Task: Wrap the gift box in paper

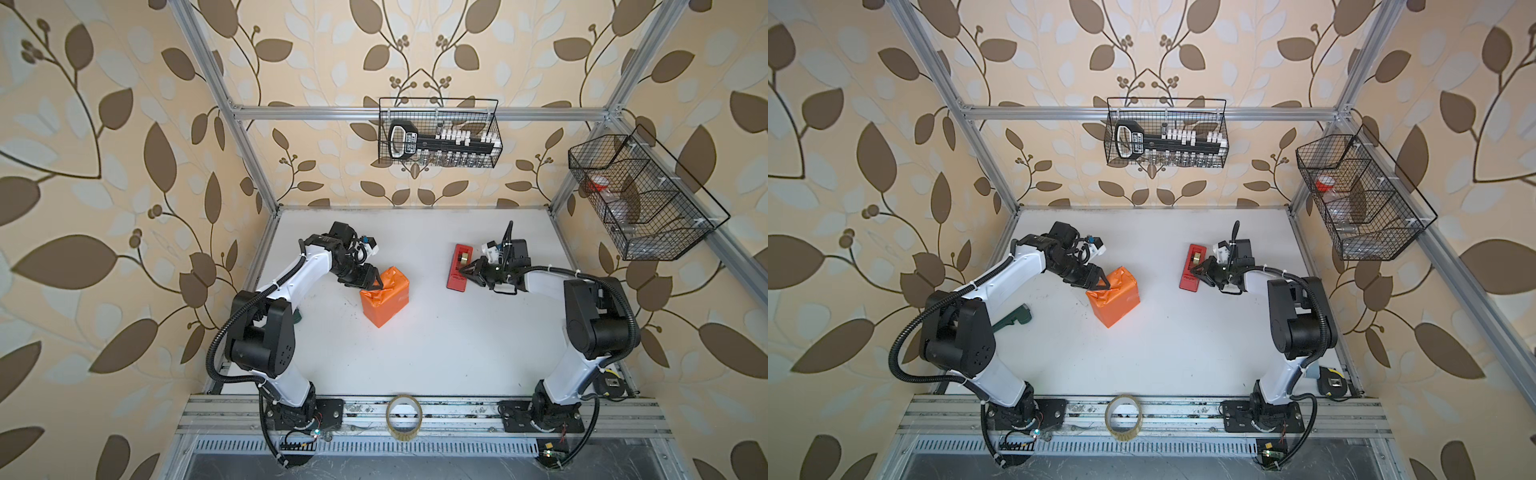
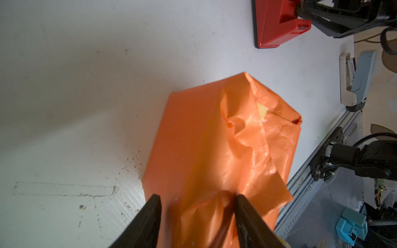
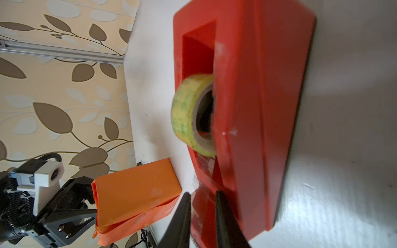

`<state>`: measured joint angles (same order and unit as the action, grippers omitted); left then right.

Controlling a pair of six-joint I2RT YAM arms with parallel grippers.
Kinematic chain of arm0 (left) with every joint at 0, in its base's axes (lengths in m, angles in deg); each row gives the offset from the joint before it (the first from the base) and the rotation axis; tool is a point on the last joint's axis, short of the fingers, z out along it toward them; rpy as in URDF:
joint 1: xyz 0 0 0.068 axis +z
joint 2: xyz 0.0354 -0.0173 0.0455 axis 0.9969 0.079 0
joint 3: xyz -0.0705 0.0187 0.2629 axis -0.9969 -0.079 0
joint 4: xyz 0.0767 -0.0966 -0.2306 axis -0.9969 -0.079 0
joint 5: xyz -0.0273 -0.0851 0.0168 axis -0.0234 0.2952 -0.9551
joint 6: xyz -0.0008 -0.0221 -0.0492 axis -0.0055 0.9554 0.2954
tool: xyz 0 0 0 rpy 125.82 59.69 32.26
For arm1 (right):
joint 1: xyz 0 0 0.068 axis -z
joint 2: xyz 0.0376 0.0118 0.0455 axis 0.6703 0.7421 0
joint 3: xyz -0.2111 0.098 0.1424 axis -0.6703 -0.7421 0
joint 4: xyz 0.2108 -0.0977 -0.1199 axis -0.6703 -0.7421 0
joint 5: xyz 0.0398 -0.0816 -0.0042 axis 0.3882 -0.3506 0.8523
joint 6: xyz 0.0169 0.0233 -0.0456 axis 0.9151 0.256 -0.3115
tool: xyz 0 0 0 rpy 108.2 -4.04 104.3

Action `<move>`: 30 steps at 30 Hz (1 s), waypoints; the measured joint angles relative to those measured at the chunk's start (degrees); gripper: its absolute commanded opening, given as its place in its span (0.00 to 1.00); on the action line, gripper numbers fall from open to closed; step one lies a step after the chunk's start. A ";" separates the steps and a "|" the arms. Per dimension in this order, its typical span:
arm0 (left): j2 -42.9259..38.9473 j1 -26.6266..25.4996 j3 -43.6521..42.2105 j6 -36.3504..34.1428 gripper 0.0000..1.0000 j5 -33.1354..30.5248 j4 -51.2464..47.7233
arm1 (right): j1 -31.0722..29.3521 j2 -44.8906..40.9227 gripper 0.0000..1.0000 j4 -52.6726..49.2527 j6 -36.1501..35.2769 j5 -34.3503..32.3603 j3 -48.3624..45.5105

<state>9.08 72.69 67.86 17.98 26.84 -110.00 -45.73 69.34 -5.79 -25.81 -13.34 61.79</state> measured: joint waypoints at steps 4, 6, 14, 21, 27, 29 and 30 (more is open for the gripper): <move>0.00 0.00 0.02 -0.02 0.56 0.00 0.02 | 0.07 0.04 0.21 2.73 0.94 0.68 -1.18; 0.00 0.00 0.02 -0.02 0.56 0.00 0.00 | 0.07 0.24 0.20 3.87 1.51 0.85 -1.49; 0.00 0.00 0.02 -0.04 0.56 -0.02 0.00 | 0.13 1.29 0.11 8.48 3.98 1.88 -2.49; 0.00 0.00 0.02 -0.04 0.56 -0.02 0.00 | 0.28 1.29 0.00 11.45 7.34 3.21 -3.06; -0.02 0.00 0.02 -0.09 0.56 -0.02 0.00 | 0.39 0.85 0.00 15.19 11.63 4.31 -3.19; -0.02 0.00 0.02 -0.15 0.56 -0.04 0.00 | 0.46 0.52 0.00 16.94 12.24 4.26 -3.19; -0.04 0.00 0.02 -0.17 0.56 -0.07 0.02 | 0.57 0.52 0.00 17.49 12.26 4.26 -3.19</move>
<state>9.03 72.69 67.88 17.81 26.77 -109.98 -45.16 69.87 11.70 -13.54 -9.07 58.60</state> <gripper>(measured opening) 0.561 0.047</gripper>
